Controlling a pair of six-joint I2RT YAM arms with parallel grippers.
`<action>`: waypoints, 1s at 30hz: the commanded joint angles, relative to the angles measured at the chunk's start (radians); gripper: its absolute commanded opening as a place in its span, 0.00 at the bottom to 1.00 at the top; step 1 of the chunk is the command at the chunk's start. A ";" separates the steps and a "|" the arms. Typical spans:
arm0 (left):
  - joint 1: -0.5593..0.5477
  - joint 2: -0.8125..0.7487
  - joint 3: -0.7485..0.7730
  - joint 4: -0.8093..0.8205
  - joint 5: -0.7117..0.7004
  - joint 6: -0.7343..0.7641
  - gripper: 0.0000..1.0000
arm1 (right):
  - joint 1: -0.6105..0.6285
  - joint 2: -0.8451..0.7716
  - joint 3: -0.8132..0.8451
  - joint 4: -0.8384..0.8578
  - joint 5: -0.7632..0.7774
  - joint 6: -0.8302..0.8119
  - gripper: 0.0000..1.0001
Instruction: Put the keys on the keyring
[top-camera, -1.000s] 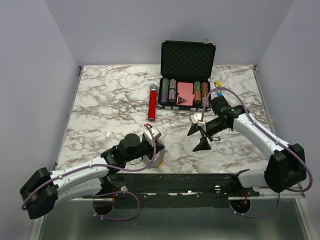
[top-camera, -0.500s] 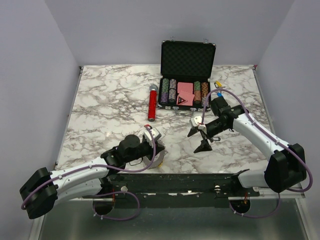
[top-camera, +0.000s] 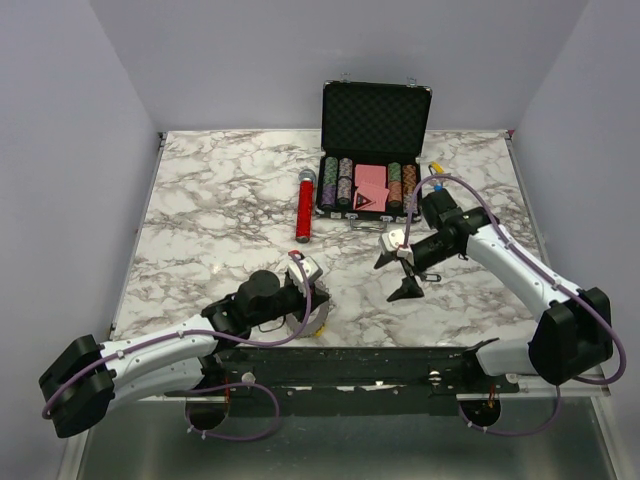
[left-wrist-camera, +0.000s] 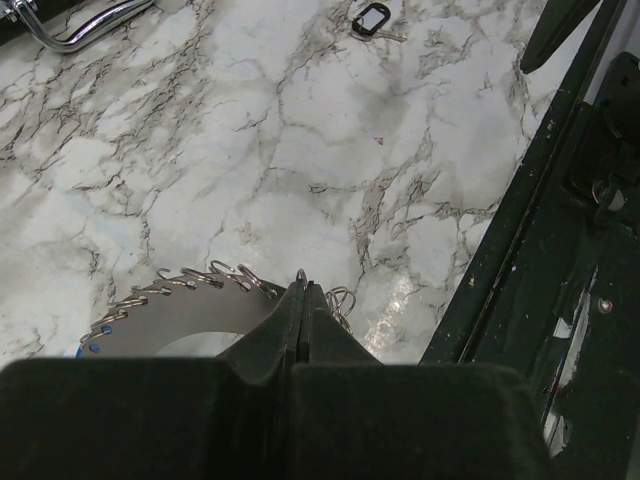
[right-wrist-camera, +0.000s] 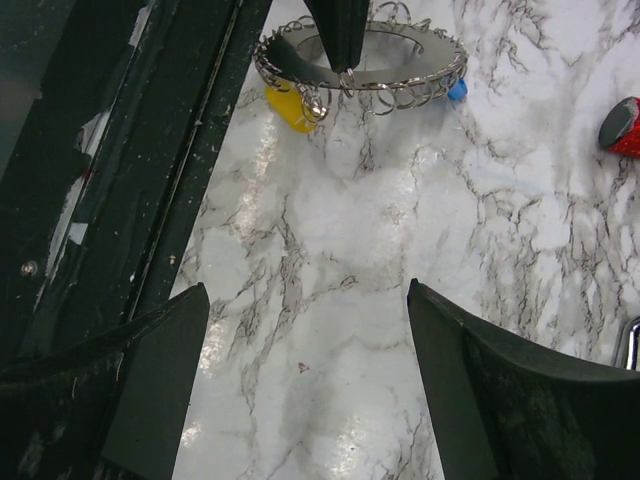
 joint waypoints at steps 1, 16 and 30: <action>-0.007 -0.013 -0.012 0.054 -0.011 -0.008 0.00 | 0.007 0.024 0.048 -0.015 -0.011 -0.030 0.88; -0.021 -0.036 -0.020 0.107 0.001 0.014 0.00 | 0.187 0.134 0.062 0.244 -0.068 0.228 0.71; -0.022 -0.044 -0.017 0.137 0.009 0.020 0.00 | 0.250 0.214 0.070 0.396 -0.152 0.429 0.48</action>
